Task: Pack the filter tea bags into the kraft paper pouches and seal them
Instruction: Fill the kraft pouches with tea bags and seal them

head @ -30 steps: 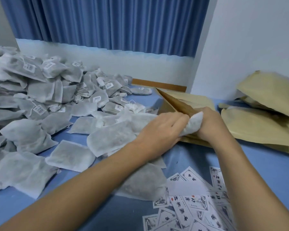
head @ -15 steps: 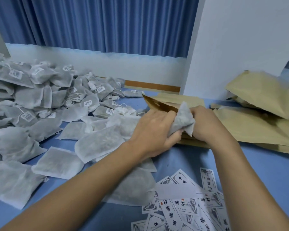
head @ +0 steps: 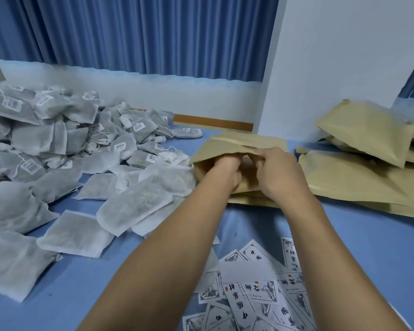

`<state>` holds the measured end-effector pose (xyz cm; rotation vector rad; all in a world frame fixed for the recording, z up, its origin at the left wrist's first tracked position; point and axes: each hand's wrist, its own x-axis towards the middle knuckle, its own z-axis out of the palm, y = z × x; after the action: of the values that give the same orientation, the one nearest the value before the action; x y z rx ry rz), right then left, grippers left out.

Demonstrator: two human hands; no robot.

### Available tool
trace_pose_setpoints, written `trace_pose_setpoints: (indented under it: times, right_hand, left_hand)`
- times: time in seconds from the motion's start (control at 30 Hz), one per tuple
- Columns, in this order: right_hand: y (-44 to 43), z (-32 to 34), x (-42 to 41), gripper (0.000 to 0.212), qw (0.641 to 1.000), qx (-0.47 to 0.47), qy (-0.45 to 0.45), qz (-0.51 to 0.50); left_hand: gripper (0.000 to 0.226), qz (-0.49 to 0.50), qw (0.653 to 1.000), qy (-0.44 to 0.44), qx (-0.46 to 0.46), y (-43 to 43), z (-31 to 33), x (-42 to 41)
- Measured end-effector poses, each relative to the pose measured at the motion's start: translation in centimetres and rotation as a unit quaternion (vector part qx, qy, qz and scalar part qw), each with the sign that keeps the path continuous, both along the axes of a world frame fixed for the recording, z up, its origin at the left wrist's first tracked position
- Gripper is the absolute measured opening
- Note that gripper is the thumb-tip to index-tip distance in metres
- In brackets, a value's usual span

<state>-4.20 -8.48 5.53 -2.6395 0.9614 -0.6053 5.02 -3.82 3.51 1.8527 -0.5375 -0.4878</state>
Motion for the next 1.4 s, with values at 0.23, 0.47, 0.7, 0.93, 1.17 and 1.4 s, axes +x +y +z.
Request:
trace_pose_setpoints:
  times: [0.23,0.47,0.7,0.93,1.17,1.4]
  right_hand:
    - [-0.9,-0.6,-0.2,0.029,0.999,-0.026,0.013,-0.045]
    - [0.0,-0.6,0.4,0.038,0.999,-0.018,0.018,-0.031]
    - [0.4,-1.4,1.1,0.033,0.999,-0.027,0.012,-0.024]
    - [0.3,-1.3,1.2,0.034,0.999,-0.023,0.01,-0.032]
    - [0.2,-0.9,0.6,0.039,1.0,-0.002,0.002,-0.018]
    - [0.7,-0.3,0.5,0.042,0.999,0.036,0.007,0.013]
  left_hand:
    - [0.018,-0.012,0.861,-0.503,0.077,6.6,-2.9,-4.3]
    - [0.073,0.159,0.827,-0.448,0.302,11.9,-4.8,-2.5]
    - [0.11,0.182,0.838,-0.437,0.272,13.0,-4.7,-1.9]
    - [0.059,0.185,0.913,-0.362,-0.034,14.4,-4.5,-3.2]
    - [0.031,0.197,0.829,-0.477,-0.215,13.2,-5.3,-4.7]
    - [0.038,0.046,0.872,-0.476,-0.106,10.7,-6.6,-6.5]
